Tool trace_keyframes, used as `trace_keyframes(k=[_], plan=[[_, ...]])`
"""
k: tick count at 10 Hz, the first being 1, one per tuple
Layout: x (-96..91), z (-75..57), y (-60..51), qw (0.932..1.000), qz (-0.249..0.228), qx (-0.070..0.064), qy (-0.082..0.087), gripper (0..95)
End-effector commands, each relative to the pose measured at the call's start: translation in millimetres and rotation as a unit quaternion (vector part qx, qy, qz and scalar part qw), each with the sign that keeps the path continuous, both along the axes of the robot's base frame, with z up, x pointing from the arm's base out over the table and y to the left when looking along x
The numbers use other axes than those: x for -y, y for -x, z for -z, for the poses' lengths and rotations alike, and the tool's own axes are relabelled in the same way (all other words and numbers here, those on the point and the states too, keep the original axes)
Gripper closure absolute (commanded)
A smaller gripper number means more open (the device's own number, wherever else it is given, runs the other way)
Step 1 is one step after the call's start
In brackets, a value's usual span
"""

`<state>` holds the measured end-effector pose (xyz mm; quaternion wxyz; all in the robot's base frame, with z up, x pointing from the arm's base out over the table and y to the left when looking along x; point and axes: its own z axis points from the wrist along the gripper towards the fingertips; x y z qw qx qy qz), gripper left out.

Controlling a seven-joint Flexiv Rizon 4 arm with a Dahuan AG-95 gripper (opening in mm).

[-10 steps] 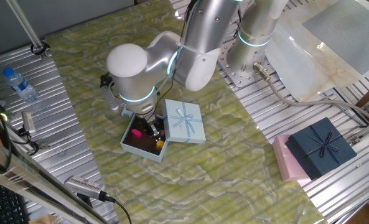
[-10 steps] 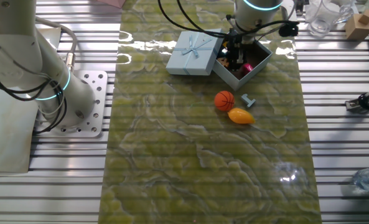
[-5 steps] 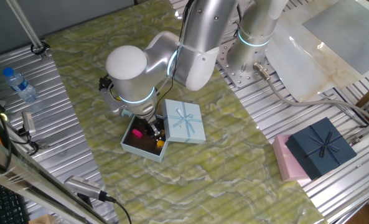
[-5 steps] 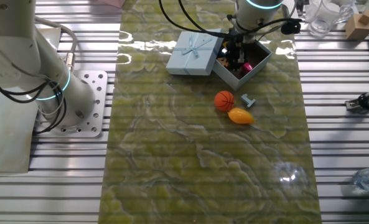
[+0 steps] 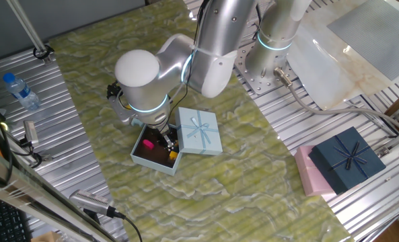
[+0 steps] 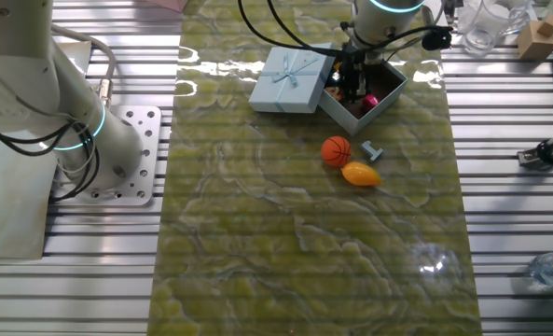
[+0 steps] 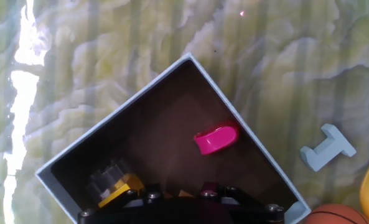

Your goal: Take everything out of the gift box

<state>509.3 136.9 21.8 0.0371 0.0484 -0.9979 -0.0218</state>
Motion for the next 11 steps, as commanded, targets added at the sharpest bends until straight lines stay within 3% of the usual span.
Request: trace_keyframes(k=[1,4,7,8,10,11], plan=[[0.2,-0.3,-0.1,1.0000,0.007,-0.002,0.001,95.0],[0.2,-0.3,-0.1,0.9999,0.003,-0.001,0.011,95.0],[0.2,-0.3,-0.1,0.9999,-0.006,0.001,0.011,95.0],[0.2,-0.3,-0.1,0.9999,-0.012,0.003,0.011,76.0],[0.2,-0.3,-0.1,0.9996,-0.025,0.005,0.010,76.0],[0.2,-0.3,-0.1,0.9990,-0.040,0.016,0.009,76.0]])
